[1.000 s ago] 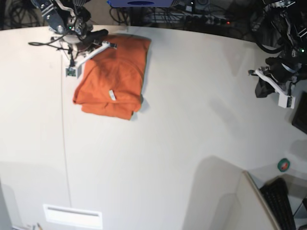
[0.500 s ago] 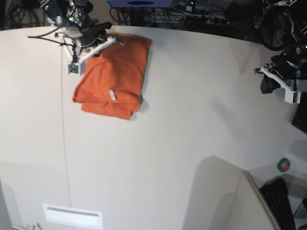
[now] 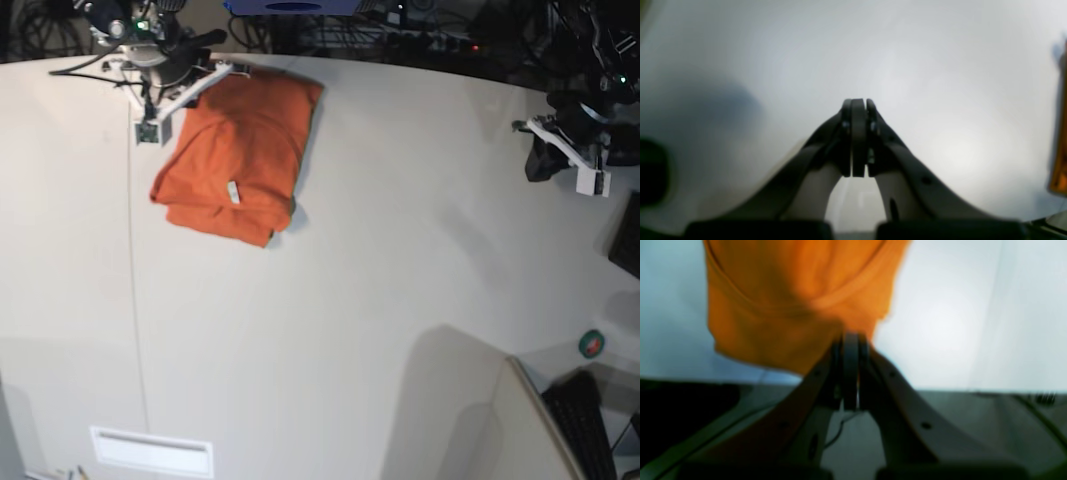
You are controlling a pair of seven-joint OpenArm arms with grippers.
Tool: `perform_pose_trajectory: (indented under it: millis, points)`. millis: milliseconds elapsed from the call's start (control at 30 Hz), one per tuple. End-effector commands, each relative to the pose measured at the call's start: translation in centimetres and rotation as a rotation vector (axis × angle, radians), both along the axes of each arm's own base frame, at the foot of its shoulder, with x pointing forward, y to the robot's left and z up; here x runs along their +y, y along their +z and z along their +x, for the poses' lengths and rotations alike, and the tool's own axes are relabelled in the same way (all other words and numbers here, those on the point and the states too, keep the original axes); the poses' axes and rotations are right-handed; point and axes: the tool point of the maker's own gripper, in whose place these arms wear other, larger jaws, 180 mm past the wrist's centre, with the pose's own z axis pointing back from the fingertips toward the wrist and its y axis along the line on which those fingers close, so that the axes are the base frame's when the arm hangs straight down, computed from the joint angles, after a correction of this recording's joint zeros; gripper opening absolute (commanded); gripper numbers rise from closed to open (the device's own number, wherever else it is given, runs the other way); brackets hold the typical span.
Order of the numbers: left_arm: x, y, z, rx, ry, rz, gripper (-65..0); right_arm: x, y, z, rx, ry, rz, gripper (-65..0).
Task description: Layout the t-shirt on the table in an organized manner, then fold the t-shirt properly
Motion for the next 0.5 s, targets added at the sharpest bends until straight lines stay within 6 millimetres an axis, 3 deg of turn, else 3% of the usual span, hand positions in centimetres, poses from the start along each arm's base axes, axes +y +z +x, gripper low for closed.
perform_pose_trajectory:
  millis: [0,100,167,267,367,467]
  points:
    - [-0.3,0.8,-0.3,-0.042,-0.021,-0.002,-65.0,0.0,0.7,-0.4,-0.008,0.012,0.008,-65.0]
    - [-1.8,0.6,-2.1,-0.063,-0.091,0.012,-65.0,-2.0,-0.1,-3.8,0.067,0.049,-0.046,-65.0]
    - [-1.9,0.1,-4.0,-0.044,-0.139,0.074,-65.0,-4.0,-0.6,-7.5,0.146,0.075,-0.094,-65.0]
    - [-1.8,-0.6,-7.0,-0.012,-0.176,0.127,-65.0,-7.3,-0.6,-11.3,0.218,0.055,-0.165,-65.0]
    - [-1.9,-1.1,-9.7,0.026,-0.181,0.117,-65.0,-10.3,-0.3,-14.1,0.276,0.009,-0.229,-65.0]
    - [-1.8,-2.4,-12.8,0.106,-0.179,0.106,-65.0,-12.1,-0.9,-16.4,0.337,0.002,-0.279,-65.0]
